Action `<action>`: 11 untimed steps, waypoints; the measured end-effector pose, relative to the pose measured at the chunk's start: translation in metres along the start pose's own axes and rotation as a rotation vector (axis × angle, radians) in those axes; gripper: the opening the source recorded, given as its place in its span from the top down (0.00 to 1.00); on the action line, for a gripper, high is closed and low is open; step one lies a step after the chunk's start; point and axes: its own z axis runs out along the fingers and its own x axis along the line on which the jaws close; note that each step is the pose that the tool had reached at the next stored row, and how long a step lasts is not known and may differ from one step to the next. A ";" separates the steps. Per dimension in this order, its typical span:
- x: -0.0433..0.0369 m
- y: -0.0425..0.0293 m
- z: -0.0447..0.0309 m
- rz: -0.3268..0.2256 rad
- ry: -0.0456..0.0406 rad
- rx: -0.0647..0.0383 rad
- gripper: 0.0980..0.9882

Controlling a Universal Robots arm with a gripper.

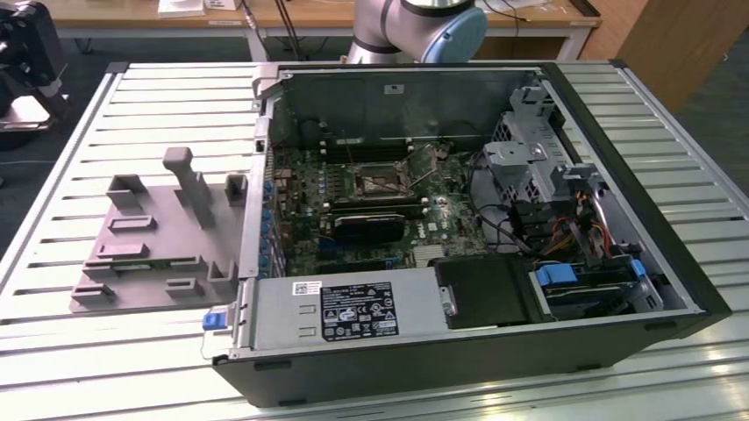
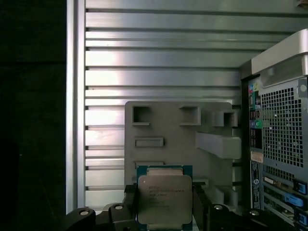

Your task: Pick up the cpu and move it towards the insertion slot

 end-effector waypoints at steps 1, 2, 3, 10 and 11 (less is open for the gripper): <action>-0.0017 0.0000 0.0001 0.000 -0.0001 0.000 0.50; -0.0037 0.0001 0.0003 0.000 0.0000 0.000 0.50; -0.0061 0.0001 0.0004 0.000 -0.0001 0.000 0.50; -0.0284 0.0007 0.0018 0.000 0.0000 0.000 0.50; -0.0325 0.0008 0.0020 0.000 0.0001 0.000 0.50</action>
